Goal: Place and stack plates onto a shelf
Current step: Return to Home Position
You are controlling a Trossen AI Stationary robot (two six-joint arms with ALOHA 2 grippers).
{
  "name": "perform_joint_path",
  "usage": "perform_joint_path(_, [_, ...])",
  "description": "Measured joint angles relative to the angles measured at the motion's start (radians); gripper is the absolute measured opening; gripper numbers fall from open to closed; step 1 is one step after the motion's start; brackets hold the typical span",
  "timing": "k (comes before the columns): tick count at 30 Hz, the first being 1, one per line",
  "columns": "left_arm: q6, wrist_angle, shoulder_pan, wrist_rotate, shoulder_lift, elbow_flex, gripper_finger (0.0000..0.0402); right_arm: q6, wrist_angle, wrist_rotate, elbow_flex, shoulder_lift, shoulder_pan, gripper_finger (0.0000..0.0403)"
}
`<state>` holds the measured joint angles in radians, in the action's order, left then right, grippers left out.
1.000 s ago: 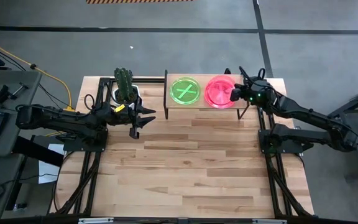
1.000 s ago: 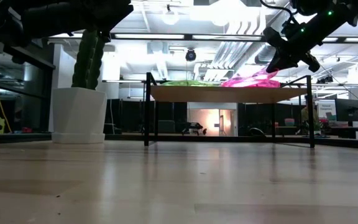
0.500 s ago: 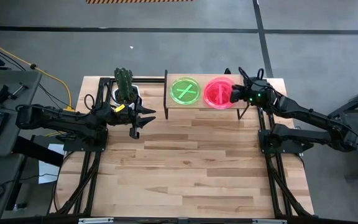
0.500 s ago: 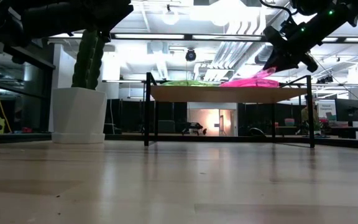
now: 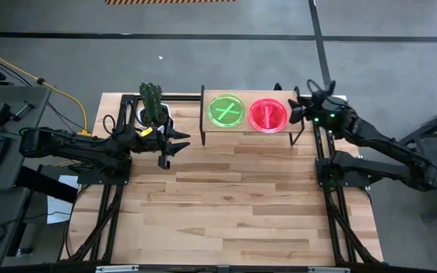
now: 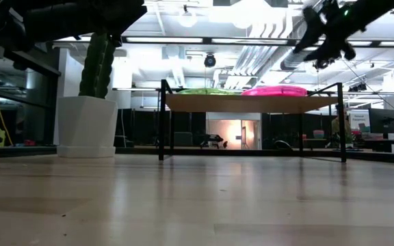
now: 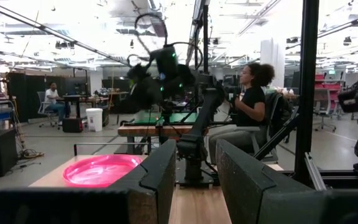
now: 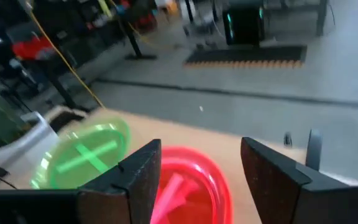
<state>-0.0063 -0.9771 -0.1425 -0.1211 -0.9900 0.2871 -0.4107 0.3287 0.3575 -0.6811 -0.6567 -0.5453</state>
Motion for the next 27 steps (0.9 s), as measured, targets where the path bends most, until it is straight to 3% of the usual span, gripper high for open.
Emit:
perform_joint_path(3, [0.000,0.000,0.000,0.000,0.000,0.000,0.0104,0.033,-0.007,-0.032,-0.022,0.040,0.011,0.0204])
perform_joint_path(8, [0.000,0.000,0.000,0.000,0.000,0.000,0.0104,0.102,-0.026,-0.171,-0.019,0.063,0.075,0.0204])
perform_joint_path(12, [0.000,0.000,0.000,0.000,0.000,0.000,0.0104,0.124,-0.178,-0.240,0.070,0.061,0.170,0.0204])
perform_joint_path(19, [0.001,0.000,0.000,0.000,0.000,0.000,0.0104,0.162,-0.501,-0.250,0.255,0.061,0.319,0.0204])
perform_joint_path(23, [0.000,0.000,0.000,0.000,0.000,0.000,0.0104,0.178,-0.511,-0.242,0.263,0.062,0.356,0.0198])
perform_joint_path(27, [-0.006,0.026,-0.001,0.000,0.003,0.000,0.0104,0.184,-0.508,-0.242,0.244,0.063,0.374,0.0167])
